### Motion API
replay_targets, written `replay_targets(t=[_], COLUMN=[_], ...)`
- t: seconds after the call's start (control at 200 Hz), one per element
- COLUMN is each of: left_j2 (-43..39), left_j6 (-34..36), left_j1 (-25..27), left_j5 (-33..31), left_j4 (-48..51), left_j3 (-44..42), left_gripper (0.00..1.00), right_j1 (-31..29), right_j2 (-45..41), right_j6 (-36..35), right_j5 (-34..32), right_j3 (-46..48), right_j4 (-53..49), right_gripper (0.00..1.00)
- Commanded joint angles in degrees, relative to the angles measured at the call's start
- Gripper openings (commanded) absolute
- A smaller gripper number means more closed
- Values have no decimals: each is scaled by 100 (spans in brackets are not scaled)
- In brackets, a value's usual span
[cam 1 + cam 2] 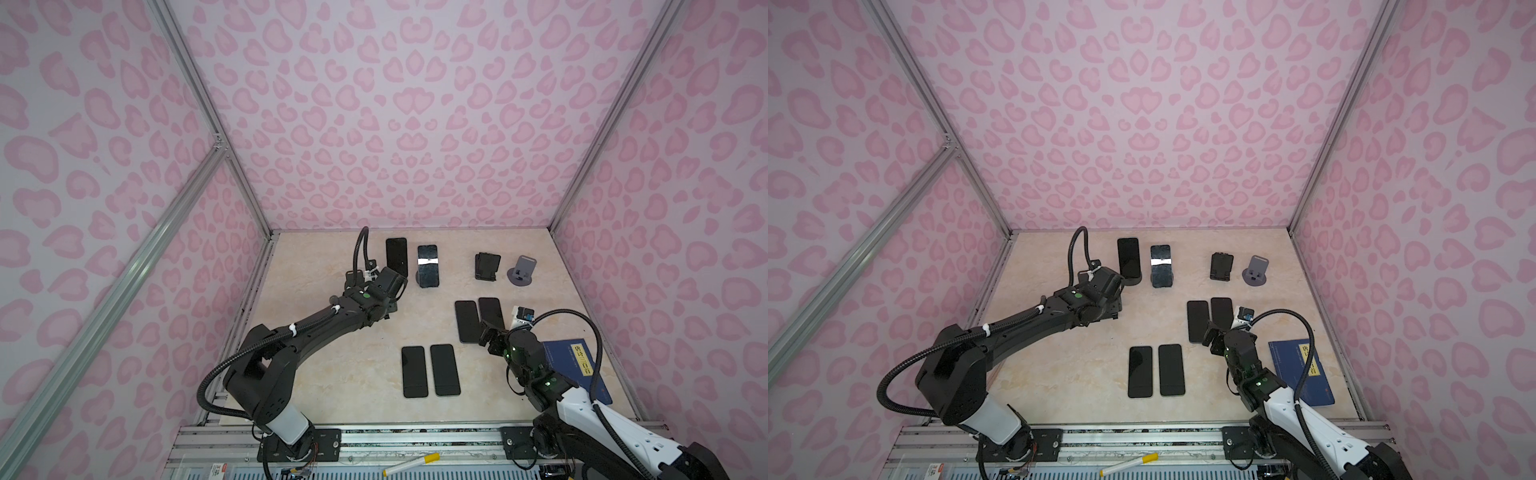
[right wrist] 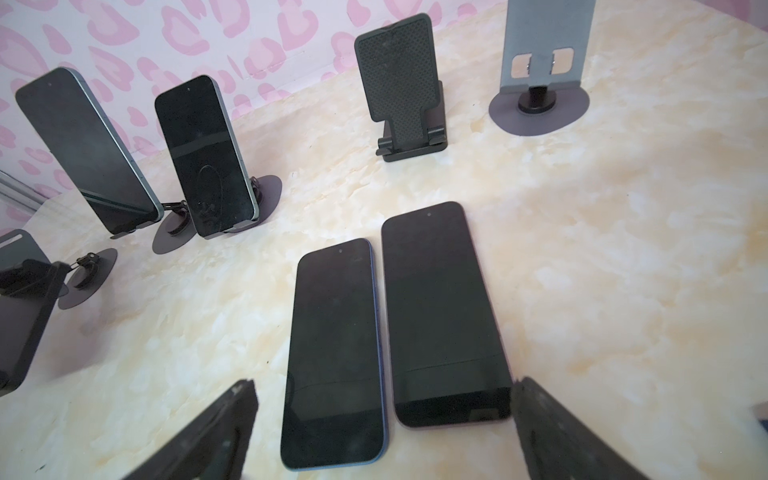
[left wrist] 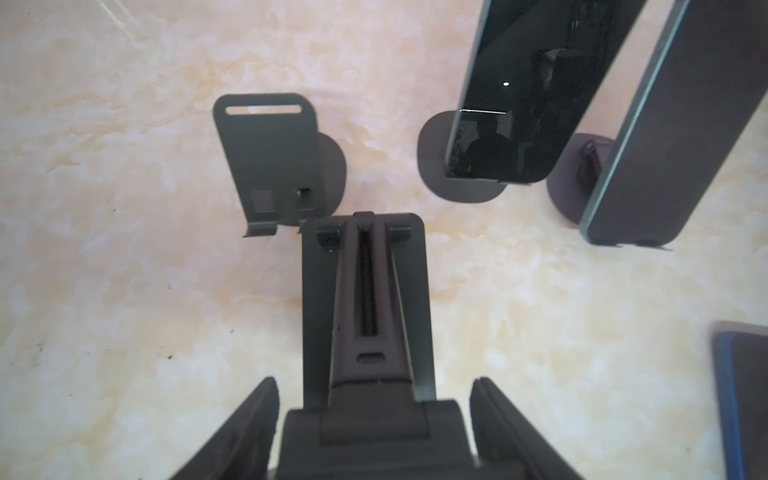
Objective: Remove the phone from the phone stand
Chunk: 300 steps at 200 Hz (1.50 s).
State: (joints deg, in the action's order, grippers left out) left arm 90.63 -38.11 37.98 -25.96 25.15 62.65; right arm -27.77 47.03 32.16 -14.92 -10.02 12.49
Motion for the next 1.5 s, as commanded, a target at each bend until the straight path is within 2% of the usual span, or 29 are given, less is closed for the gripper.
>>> replay_targets(t=[0.0,0.175,0.41,0.47,0.57,0.7,0.875,0.955,1.02,1.15,1.3,1.405,1.495], left_j2=[-212,-52,299,286,220,-188,-1137,-1602,-2067,-2945,-3450,-3633,-3658], left_j6=[347,241,278,293,303,372,511,665,829,1211,1419,1360,1240], left_j1=[-156,-503,-581,-581,-581,-581,-573,-572,-573,-589,-598,-655,-740], left_j5=[-6,300,588,611,513,684,1383,1488,1312,371,-107,-360,-576], left_j4=[-199,-475,-545,-522,-400,-345,-492,-357,-248,-279,-405,-598,-779], left_j3=[-323,-648,-579,-588,-566,-608,-554,-351,-167,52,203,147,-32], left_gripper=[66,68,70,74,90,99,98,98,98,97,97,97,97], right_j1=[-9,-9,-9,-8,-3,-3,-7,-9,-8,-8,10,16,15], right_j2=[13,-35,-202,-189,-138,-70,-51,-89,-191,-447,-612,-879,-799], right_j6=[27,18,10,9,9,15,9,-17,-76,-192,-137,-108,-259], right_j5=[24,11,-64,-64,-49,-11,-11,-41,-128,-605,-754,-629,-395], right_j3=[5,7,36,34,23,4,0,-39,-46,-65,-24,-591,-1461], right_j4=[133,84,-1,-1,42,70,86,8,-127,-423,-537,-1125,-1775], right_gripper=[97,97,97,97,98,98,98,97,98,98,98,98,98])
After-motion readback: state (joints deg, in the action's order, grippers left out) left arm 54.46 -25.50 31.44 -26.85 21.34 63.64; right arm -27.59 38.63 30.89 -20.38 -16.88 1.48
